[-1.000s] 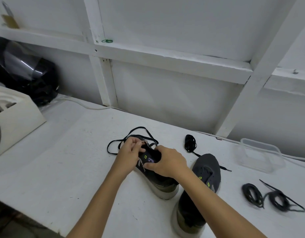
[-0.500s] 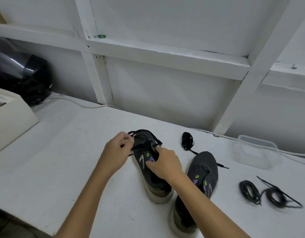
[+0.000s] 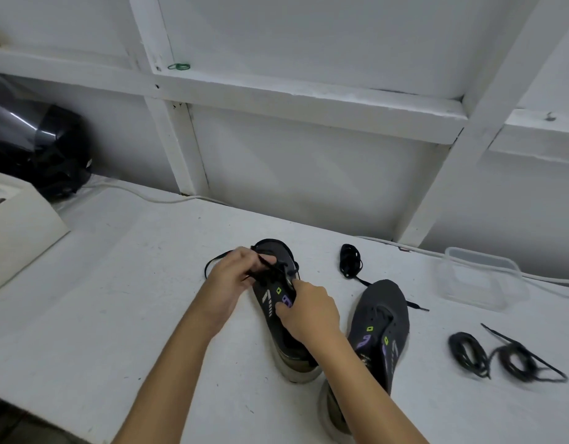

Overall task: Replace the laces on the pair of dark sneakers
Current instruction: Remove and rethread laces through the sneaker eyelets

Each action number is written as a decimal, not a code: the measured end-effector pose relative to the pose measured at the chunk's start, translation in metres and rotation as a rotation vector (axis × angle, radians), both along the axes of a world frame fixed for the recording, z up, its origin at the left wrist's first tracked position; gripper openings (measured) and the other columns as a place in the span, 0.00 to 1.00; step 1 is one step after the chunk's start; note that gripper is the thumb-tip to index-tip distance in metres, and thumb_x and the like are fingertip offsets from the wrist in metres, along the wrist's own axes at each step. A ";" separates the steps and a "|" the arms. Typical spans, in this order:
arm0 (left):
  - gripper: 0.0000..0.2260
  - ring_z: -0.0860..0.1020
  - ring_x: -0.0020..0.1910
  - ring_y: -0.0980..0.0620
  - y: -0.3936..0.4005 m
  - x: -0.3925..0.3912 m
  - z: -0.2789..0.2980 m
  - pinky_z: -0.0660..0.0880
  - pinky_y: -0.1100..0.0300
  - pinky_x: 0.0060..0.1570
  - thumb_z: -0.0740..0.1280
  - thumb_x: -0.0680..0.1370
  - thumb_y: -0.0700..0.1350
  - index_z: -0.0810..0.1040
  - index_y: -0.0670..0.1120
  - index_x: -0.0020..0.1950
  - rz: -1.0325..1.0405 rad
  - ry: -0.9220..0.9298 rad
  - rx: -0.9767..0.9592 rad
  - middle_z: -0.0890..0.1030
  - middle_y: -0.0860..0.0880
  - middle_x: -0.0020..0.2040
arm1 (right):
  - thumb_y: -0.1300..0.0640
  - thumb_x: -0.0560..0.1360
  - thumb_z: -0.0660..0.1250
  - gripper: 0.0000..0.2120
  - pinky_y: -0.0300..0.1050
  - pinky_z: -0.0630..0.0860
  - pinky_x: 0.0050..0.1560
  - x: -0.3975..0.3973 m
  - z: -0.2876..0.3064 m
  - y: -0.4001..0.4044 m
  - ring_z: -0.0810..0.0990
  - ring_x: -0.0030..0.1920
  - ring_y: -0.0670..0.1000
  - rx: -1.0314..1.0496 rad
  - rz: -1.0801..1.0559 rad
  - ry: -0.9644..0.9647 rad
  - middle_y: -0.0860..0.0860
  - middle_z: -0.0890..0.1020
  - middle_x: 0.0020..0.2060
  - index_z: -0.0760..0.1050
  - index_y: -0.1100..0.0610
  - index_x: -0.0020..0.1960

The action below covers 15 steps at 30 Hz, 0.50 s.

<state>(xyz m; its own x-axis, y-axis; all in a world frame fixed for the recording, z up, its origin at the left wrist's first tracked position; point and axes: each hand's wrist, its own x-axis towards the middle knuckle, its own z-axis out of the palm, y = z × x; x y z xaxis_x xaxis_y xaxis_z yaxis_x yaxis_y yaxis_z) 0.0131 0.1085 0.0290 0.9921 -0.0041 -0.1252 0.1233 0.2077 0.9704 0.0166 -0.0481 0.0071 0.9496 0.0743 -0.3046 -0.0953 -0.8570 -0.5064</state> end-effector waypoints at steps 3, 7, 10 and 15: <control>0.11 0.78 0.34 0.49 0.008 -0.002 0.008 0.81 0.54 0.43 0.60 0.82 0.43 0.68 0.45 0.39 0.051 0.059 -0.381 0.76 0.47 0.34 | 0.48 0.80 0.65 0.16 0.45 0.72 0.45 -0.001 -0.001 0.002 0.79 0.55 0.59 -0.035 -0.024 0.014 0.55 0.79 0.56 0.73 0.55 0.63; 0.14 0.77 0.30 0.57 0.009 0.009 -0.007 0.72 0.63 0.36 0.68 0.79 0.55 0.71 0.49 0.38 0.154 0.119 0.668 0.73 0.57 0.30 | 0.48 0.80 0.64 0.15 0.45 0.72 0.45 -0.003 0.001 0.006 0.79 0.54 0.58 -0.050 -0.036 0.018 0.54 0.79 0.55 0.73 0.56 0.62; 0.08 0.79 0.45 0.63 0.002 0.013 -0.024 0.71 0.69 0.42 0.73 0.75 0.55 0.78 0.55 0.48 -0.041 0.079 0.917 0.81 0.59 0.46 | 0.47 0.80 0.64 0.16 0.46 0.74 0.46 -0.003 0.003 0.008 0.80 0.54 0.58 -0.060 -0.041 0.024 0.54 0.79 0.55 0.72 0.55 0.63; 0.13 0.80 0.47 0.52 -0.003 0.046 -0.033 0.74 0.58 0.45 0.69 0.77 0.57 0.82 0.48 0.45 0.024 0.109 0.989 0.83 0.52 0.43 | 0.46 0.80 0.64 0.17 0.48 0.77 0.49 -0.003 0.005 0.007 0.80 0.53 0.58 -0.041 -0.067 0.040 0.54 0.80 0.54 0.72 0.55 0.63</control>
<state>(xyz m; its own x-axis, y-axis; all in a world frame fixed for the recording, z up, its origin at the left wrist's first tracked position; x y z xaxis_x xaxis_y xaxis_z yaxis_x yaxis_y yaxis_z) 0.0591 0.1055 -0.0037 0.9734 0.1716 -0.1519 0.2288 -0.6849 0.6918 0.0133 -0.0413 0.0119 0.9389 -0.0020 -0.3441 -0.1724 -0.8682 -0.4653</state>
